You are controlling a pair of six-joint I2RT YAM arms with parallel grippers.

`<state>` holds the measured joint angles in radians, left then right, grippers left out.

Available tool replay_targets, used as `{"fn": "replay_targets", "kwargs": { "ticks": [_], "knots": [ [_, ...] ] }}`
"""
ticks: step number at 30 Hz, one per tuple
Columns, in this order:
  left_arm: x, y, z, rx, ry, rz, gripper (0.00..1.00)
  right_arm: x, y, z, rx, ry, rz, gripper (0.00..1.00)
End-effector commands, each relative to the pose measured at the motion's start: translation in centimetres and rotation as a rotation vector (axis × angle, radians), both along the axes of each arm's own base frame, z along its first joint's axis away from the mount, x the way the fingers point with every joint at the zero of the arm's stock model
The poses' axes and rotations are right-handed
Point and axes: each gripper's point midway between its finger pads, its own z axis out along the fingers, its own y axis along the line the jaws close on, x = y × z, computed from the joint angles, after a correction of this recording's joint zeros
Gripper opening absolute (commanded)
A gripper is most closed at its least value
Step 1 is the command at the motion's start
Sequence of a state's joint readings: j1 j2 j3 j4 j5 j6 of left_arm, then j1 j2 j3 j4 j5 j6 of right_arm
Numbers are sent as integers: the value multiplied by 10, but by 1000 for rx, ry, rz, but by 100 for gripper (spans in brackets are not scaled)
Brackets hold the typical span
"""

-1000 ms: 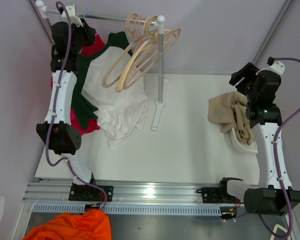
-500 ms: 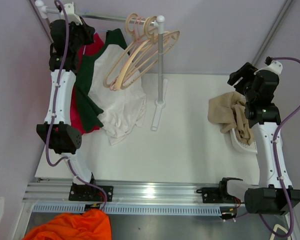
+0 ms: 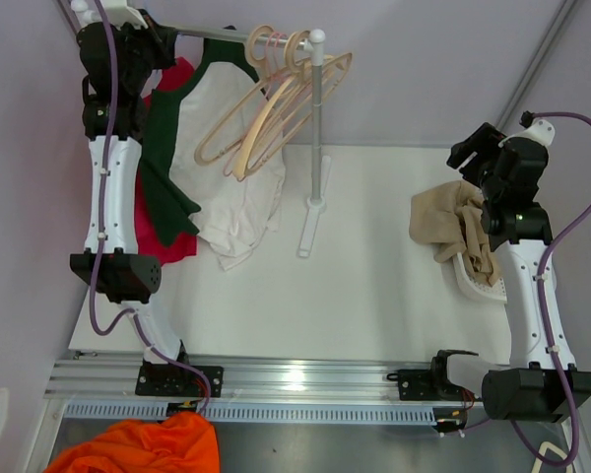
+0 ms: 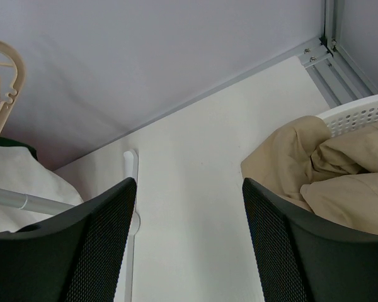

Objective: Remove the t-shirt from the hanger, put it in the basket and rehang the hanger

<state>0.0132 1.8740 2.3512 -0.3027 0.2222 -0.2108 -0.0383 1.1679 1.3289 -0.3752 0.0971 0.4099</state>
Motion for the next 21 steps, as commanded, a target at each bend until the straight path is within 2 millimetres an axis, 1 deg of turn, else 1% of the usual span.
{"fn": "replay_targets", "kwargs": {
  "ticks": [1,2,3,4,5,6,8,9,10,11,12,13,15,18,19,21],
  "knots": [
    [-39,-5,60,-24,-153,-20,1,-1,2,22,-14,-62,6,73],
    [-46,-5,67,-23,-169,-21,1,-1,3,23,-14,-65,9,73],
    [-44,-4,60,-25,-154,-16,1,-2,4,23,-14,-65,10,73],
    [-48,-7,63,-23,-159,-21,1,-2,3,21,-14,-62,7,73],
    [-54,-15,66,-24,-164,-27,1,-3,4,21,-12,-64,11,73],
    [-55,-15,62,-23,-145,-22,1,-4,4,21,-10,-67,13,73],
    [-61,-14,62,-21,-134,-14,1,-4,6,21,-6,-69,18,73],
    [-60,-13,56,-22,-119,-8,1,-4,7,20,-2,-68,25,73],
    [-64,-13,58,-23,-128,-6,1,-5,9,20,-2,-68,30,73],
    [-62,-13,49,-25,-109,-4,1,-5,9,20,0,-67,31,73],
    [-74,-13,58,-27,-132,-3,1,-6,10,19,2,-67,32,73],
    [-70,-13,45,-24,-110,4,1,-8,12,21,2,-72,37,73],
    [-81,-14,50,-19,-122,10,1,-10,13,20,1,-70,42,73],
    [-84,-16,41,-12,-87,31,1,-15,14,21,2,-70,43,73],
    [-89,-17,42,-13,-84,49,1,-16,15,21,3,-72,49,73],
    [-90,-16,27,-14,-43,84,1,-19,18,22,5,-78,63,73]
  ]
}}
